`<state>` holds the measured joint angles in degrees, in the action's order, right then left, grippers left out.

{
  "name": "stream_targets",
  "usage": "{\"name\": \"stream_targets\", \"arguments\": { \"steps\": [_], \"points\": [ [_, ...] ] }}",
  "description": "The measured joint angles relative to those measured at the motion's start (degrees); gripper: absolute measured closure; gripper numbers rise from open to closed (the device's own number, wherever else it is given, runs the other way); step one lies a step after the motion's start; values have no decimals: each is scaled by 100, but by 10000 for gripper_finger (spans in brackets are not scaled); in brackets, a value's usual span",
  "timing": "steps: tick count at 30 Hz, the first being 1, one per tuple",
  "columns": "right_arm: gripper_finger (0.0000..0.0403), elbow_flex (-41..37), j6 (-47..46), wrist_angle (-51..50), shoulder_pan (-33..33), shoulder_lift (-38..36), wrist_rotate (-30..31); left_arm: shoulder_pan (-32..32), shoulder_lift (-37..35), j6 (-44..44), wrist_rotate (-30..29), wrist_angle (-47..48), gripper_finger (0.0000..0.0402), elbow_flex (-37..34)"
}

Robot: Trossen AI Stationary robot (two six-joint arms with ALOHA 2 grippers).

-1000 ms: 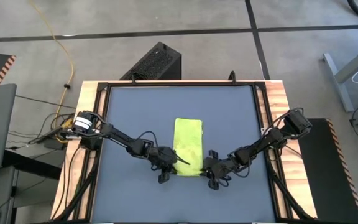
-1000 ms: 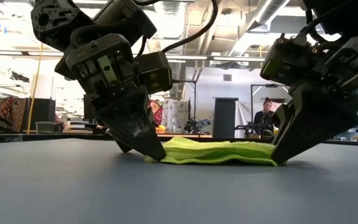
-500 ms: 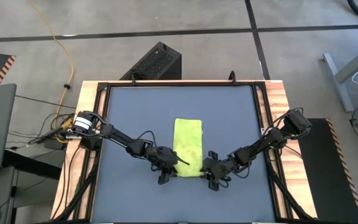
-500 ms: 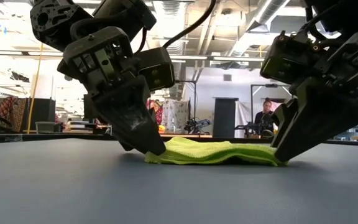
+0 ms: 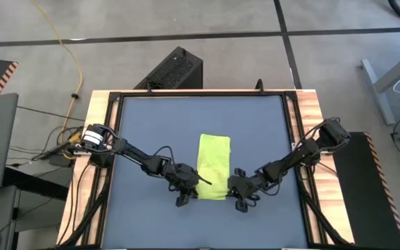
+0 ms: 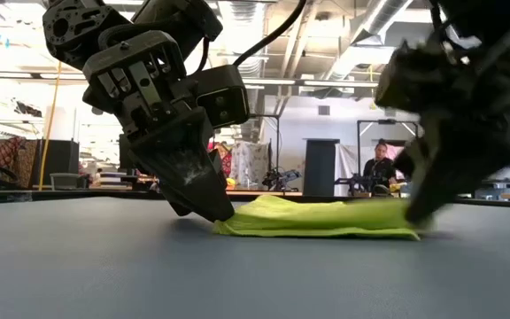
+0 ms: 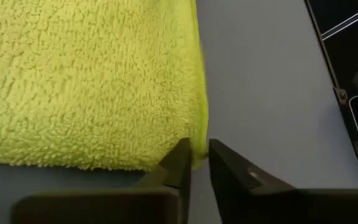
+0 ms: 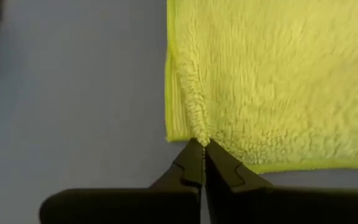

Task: Roll towel
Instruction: Roll the green towel

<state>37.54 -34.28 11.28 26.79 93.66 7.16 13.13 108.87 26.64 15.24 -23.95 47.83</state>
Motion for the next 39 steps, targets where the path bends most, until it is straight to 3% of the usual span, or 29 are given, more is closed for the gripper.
{"name": "stream_targets", "arguments": {
  "steps": [6,14,24,33,39],
  "points": [
    [386,38,-64,73,-164,-288,63,0,-1,82,203,-237,398,2],
    [386,568,-154,-92,-208,-71,-160,0,-5,264,215,-537,358,7],
    [386,619,-475,-248,-172,-47,-482,65,-7,374,199,-658,334,4],
    [386,619,-586,-228,-184,-47,-287,287,-14,-238,-303,-852,283,4],
    [386,619,-658,-176,-219,-49,-252,378,-14,-458,-1186,-443,252,4]
  ]
}}
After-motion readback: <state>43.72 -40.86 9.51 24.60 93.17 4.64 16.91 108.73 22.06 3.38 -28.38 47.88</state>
